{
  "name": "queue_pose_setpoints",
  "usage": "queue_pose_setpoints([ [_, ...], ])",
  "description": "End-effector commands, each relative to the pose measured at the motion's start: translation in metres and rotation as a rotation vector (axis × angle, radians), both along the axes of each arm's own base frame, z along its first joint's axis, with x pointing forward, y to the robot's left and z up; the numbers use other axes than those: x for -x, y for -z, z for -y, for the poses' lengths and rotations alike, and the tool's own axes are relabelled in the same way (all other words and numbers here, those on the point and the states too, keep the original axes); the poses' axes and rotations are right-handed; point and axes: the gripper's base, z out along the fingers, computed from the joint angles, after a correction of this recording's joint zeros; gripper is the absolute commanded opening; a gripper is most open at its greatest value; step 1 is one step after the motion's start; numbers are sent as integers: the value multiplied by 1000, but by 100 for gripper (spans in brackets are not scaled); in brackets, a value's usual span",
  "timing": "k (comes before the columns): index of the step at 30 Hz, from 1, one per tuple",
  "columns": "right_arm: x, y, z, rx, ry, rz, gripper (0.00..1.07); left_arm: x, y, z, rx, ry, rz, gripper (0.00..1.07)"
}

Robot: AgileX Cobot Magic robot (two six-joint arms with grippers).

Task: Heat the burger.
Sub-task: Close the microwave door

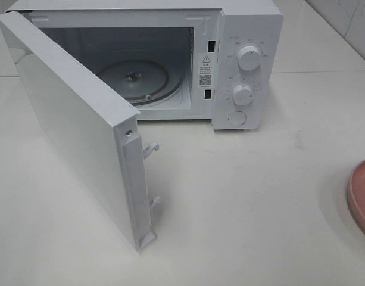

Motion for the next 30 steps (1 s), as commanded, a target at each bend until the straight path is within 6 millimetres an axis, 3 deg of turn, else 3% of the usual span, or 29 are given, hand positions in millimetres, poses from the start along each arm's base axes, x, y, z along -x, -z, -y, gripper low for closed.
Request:
queue_pose_setpoints([
  [1, 2, 1, 0, 6, -2, 33, 76, 0, 0, 0, 2, -1, 14, 98],
  [14, 2, 1, 0, 6, -2, 33, 76, 1, -7, 0, 28, -11, 54, 96],
  [17, 2, 1, 0, 6, -2, 33, 76, 1, -10, -1, 50, -33, 75, 88],
  [18, 2, 1, 0, 6, -2, 33, 76, -1, -10, -1, 50, -40, 68, 79],
  [19, 2, 1, 0, 6, -2, 33, 76, -1, -10, -1, 50, -40, 68, 79],
  [20, 2, 1, 0, 6, -2, 33, 76, -5, -10, -1, 48, -42, 44, 68],
  [22, 2, 1, 0, 6, -2, 33, 76, -8, -11, -2, 49, -42, 32, 63],
  [23, 2, 1, 0, 6, -2, 33, 76, -14, -12, -2, 50, -43, 15, 52],
  [25, 2, 1, 0, 6, -2, 33, 76, -21, -15, -2, 52, -45, 4, 48],
  [26, 2, 1, 0, 6, -2, 33, 76, -25, -16, -2, 55, -45, 3, 38],
  [27, 2, 1, 0, 6, -2, 33, 76, -25, -16, -2, 55, -45, 3, 38],
  [29, 2, 1, 0, 6, -2, 33, 76, -40, -20, -3, 56, -51, 5, 23],
  [30, 2, 1, 0, 6, -2, 33, 76, -40, -20, -3, 56, -51, 5, 23],
])
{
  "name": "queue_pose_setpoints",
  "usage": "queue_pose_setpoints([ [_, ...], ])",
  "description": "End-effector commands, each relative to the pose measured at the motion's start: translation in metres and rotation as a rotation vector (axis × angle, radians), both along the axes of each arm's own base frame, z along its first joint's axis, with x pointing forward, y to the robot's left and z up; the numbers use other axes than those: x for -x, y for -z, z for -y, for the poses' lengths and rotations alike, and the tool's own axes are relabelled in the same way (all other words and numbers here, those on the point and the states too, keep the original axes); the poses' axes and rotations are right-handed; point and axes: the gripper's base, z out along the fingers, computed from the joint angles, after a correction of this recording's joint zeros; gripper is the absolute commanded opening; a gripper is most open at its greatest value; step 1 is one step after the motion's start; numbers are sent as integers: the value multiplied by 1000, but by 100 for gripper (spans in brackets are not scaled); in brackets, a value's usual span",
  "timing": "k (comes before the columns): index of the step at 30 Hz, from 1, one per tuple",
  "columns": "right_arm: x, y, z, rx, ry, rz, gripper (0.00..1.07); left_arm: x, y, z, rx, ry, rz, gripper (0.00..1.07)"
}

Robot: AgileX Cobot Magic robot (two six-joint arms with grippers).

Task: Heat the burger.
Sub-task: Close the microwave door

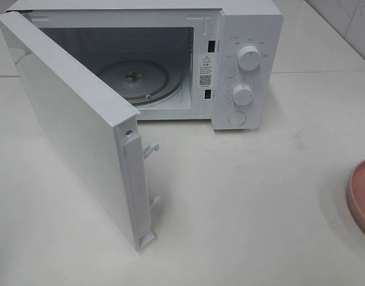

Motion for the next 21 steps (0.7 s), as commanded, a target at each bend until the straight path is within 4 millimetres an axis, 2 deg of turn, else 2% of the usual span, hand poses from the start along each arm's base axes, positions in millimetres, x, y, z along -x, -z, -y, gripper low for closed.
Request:
queue_pose_setpoints([
  [1, 2, 1, 0, 6, -2, 33, 76, -22, -9, -1, 10, -15, 51, 12],
  [3, 2, 1, 0, 6, -2, 33, 76, -27, -8, -2, 7, -17, 58, 8],
  [4, 2, 1, 0, 6, -2, 33, 76, -37, -4, -2, -7, -13, 68, 0],
  [6, 2, 1, 0, 6, -2, 33, 76, -42, -1, -3, -14, -11, 77, 0],
  [7, 2, 1, 0, 6, -2, 33, 76, -52, 5, -3, -22, -14, 93, 0],
  [8, 2, 1, 0, 6, -2, 33, 76, -52, 5, -3, -22, -14, 93, 0],
  [10, 2, 1, 0, 6, -2, 33, 76, -65, 15, -4, -33, -16, 114, 0],
  [11, 2, 1, 0, 6, -2, 33, 76, -65, 15, -4, -33, -16, 114, 0],
  [13, 2, 1, 0, 6, -2, 33, 76, -82, 26, -6, -26, -34, 178, 0],
  [21, 2, 1, 0, 6, -2, 33, 76, -110, 40, -10, -47, -66, 325, 0],
])
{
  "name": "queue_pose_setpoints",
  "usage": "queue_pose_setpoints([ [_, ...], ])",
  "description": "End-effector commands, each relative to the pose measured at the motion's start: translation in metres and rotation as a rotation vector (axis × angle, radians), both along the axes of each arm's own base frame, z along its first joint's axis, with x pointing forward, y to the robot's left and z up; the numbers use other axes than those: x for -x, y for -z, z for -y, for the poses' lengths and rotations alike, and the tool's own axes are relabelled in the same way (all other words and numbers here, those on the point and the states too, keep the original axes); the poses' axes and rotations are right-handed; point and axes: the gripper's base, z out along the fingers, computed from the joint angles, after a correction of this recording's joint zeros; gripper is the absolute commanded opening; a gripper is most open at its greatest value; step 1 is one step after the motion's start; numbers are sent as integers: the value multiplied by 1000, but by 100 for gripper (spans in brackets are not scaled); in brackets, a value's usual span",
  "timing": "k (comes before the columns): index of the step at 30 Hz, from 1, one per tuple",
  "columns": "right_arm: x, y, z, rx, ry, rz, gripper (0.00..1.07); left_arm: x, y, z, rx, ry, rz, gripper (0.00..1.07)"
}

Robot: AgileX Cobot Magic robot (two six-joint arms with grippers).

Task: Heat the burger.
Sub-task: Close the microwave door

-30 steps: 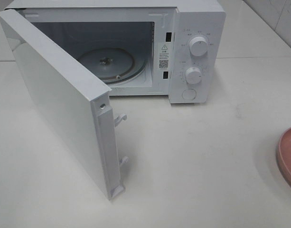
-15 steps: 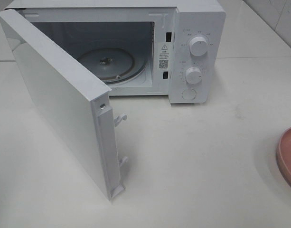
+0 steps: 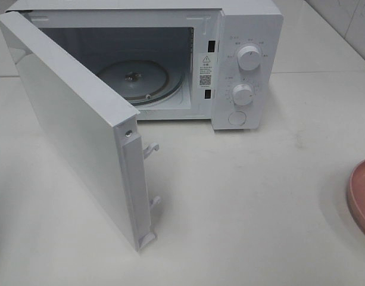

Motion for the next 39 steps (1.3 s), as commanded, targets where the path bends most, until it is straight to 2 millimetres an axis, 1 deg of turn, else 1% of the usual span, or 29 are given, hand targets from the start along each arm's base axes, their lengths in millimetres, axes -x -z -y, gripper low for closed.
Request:
queue_pose_setpoints([
  [1, 2, 1, 0, 6, -2, 33, 76, -8, -1, -1, -10, -4, 72, 0],
  [2, 2, 1, 0, 6, -2, 33, 76, -12, 0, -1, -25, -2, 82, 0],
  [3, 2, 1, 0, 6, -2, 33, 76, -12, 0, -1, -25, -2, 82, 0],
  [5, 2, 1, 0, 6, -2, 33, 76, -29, 11, 0, -68, 19, 44, 0],
  [6, 2, 1, 0, 6, -2, 33, 76, -29, 11, 0, -68, 19, 44, 0],
  [8, 2, 1, 0, 6, -2, 33, 76, -39, 19, 1, -52, 27, 14, 0],
  [9, 2, 1, 0, 6, -2, 33, 76, -39, 19, 1, -52, 27, 14, 0],
  [10, 2, 1, 0, 6, -2, 33, 76, -45, 24, 2, -40, 39, -2, 0],
  [14, 2, 1, 0, 6, -2, 33, 76, -52, 28, 5, -43, 78, 3, 0],
  [15, 2, 1, 0, 6, -2, 33, 76, -56, 29, 9, -51, 120, 22, 0],
  [17, 2, 1, 0, 6, -2, 33, 76, -58, 30, 11, -52, 143, 32, 0],
  [21, 2, 1, 0, 6, -2, 33, 76, -69, 40, 19, -12, 238, 36, 0],
  [25, 2, 1, 0, 6, -2, 33, 76, -74, 46, 25, 15, 277, 36, 0],
  [27, 2, 1, 0, 6, -2, 33, 76, -80, 53, 35, -2, 332, 26, 0],
  [28, 2, 1, 0, 6, -2, 33, 76, -80, 53, 35, -2, 332, 26, 0],
  [29, 2, 1, 0, 6, -2, 33, 76, -84, 57, 43, 5, 350, 4, 0],
  [30, 2, 1, 0, 6, -2, 33, 76, -84, 57, 43, 5, 350, 4, 0],
  [32, 2, 1, 0, 6, -2, 33, 76, -89, 63, 52, 23, 349, -11, 0],
  [33, 2, 1, 0, 6, -2, 33, 76, -89, 63, 52, 23, 349, -11, 0],
  [34, 2, 1, 0, 6, -2, 33, 76, -93, 67, 59, 15, 362, -15, 0],
  [35, 2, 1, 0, 6, -2, 33, 76, -93, 67, 59, 15, 362, -15, 0],
  [36, 2, 1, 0, 6, -2, 33, 76, -96, 71, 66, 1, 378, -14, 0],
  [38, 2, 1, 0, 6, -2, 33, 76, -98, 73, 69, -3, 386, -15, 0],
  [39, 2, 1, 0, 6, -2, 33, 76, -101, 79, 76, -3, 396, -24, 0],
])
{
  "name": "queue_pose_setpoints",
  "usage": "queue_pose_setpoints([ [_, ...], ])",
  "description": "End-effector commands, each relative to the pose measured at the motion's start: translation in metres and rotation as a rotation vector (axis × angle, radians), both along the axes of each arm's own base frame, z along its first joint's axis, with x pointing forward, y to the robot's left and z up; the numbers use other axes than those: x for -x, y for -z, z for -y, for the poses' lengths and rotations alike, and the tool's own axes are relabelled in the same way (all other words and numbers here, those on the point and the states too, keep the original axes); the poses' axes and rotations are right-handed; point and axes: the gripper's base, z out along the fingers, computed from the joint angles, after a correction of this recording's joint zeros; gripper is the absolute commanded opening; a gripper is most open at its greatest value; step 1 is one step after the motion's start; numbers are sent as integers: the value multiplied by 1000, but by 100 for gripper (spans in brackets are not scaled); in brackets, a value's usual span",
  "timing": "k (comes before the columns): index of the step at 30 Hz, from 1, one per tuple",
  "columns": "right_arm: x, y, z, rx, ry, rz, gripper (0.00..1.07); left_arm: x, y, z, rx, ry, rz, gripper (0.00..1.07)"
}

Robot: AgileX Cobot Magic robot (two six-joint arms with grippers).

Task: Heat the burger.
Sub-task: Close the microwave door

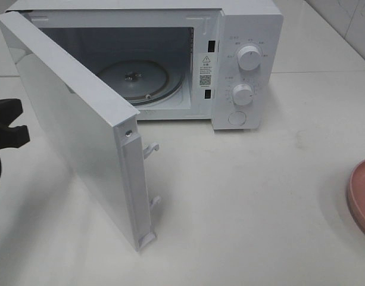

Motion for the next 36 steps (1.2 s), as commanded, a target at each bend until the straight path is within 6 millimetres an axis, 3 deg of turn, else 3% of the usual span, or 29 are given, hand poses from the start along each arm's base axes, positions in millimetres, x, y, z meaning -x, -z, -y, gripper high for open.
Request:
queue_pose_setpoints([
  [1, 2, 1, 0, 6, -2, 33, 76, -7, 4, 12, 13, 5, 22, 0],
  [7, 2, 1, 0, 6, -2, 33, 76, -13, 12, 30, 41, 34, 32, 0],
  [9, 2, 1, 0, 6, -2, 33, 76, -17, 14, 44, 40, 66, 39, 0],
  [22, 2, 1, 0, 6, -2, 33, 76, -48, 11, 94, 72, 108, 74, 0],
  [36, 3, 1, 0, 5, -2, 33, 76, -83, -1, 123, 106, 108, 93, 0],
])
